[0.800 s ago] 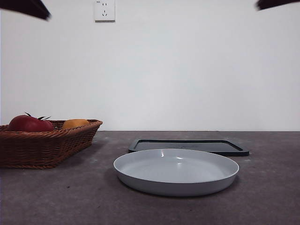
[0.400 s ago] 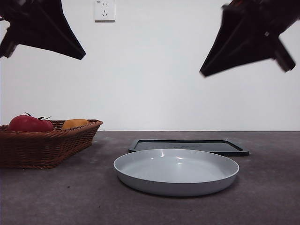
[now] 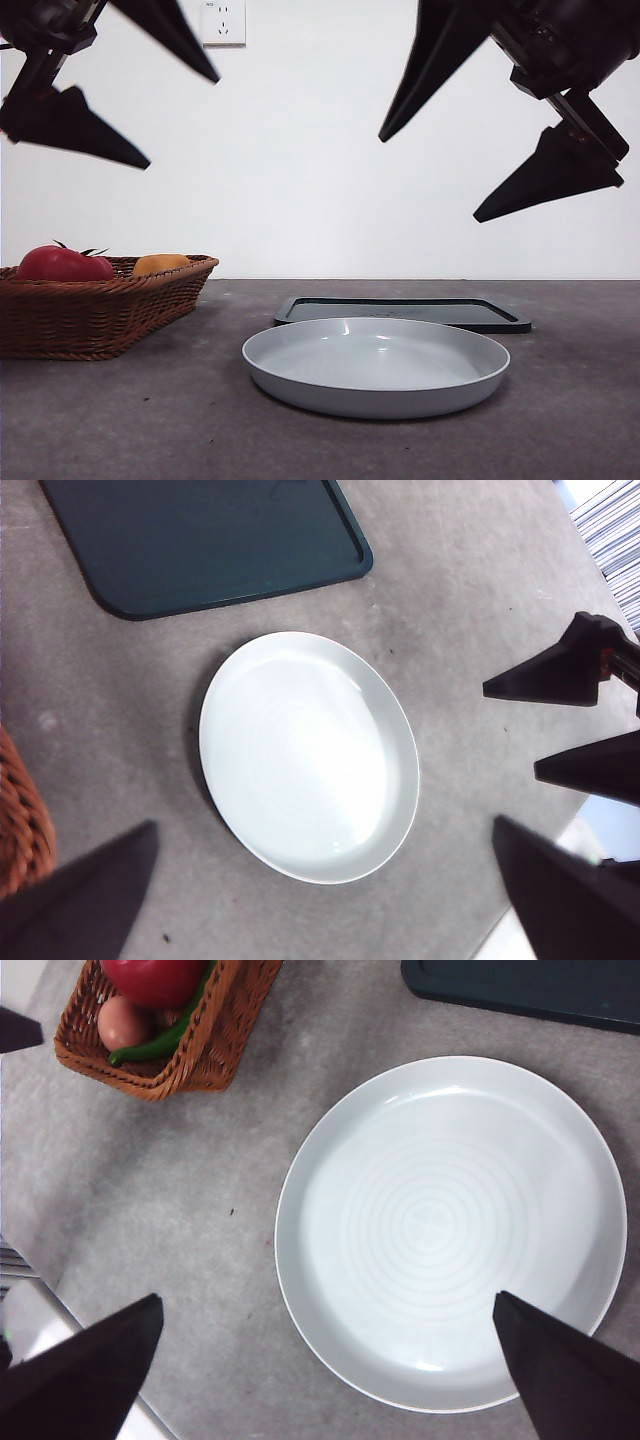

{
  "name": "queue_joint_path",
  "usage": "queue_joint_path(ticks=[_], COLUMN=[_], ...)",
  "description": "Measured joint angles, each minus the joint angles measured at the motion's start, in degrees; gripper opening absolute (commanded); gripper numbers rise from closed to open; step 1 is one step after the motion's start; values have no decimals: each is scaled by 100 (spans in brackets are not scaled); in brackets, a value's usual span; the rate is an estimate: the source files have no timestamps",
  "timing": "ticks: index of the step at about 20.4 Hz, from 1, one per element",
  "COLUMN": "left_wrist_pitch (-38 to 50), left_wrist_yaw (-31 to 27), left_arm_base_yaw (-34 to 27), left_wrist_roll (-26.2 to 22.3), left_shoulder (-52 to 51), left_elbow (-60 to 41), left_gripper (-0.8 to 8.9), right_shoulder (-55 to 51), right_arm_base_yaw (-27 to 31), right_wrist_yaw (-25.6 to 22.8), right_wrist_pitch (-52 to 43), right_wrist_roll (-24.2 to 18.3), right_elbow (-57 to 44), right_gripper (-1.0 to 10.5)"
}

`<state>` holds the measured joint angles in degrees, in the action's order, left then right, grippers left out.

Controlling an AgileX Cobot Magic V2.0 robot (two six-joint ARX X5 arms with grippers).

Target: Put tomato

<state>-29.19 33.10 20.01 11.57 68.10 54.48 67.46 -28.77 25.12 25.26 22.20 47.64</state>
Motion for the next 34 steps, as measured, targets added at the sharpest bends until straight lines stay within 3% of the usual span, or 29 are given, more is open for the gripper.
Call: queue_joint_path(ticks=[8, 16, 21, 31, 34], left_wrist_pitch=[-348, -2065, -2837, -2778, -2415], left_wrist_yaw=[-205, -2177, -2686, -3040, -3042], left_arm_base_yaw=[-92, -831, -981, -1172, -1255], left_wrist_roll=[-7, -256, -560, -887, -1021], left_shoulder=[13, 634, 1360, 2900, 3311], left_elbow=[55, 1617, 2505, 3171, 3206], left_gripper=[625, 625, 625, 626, 626], right_shoulder=[2, 4, 4, 4, 4], right_arm_base_yaw=[0, 0, 0, 0, 0], right_wrist_yaw=[-4, -557, -590, -590, -590], right_wrist_pitch=[240, 1211, 1432, 1582, 1589], right_wrist_roll=[13, -227, -387, -420, -420], right_elbow=[55, 828, 1211, 1539, 1539], right_gripper=[567, 566, 567, 566, 566])
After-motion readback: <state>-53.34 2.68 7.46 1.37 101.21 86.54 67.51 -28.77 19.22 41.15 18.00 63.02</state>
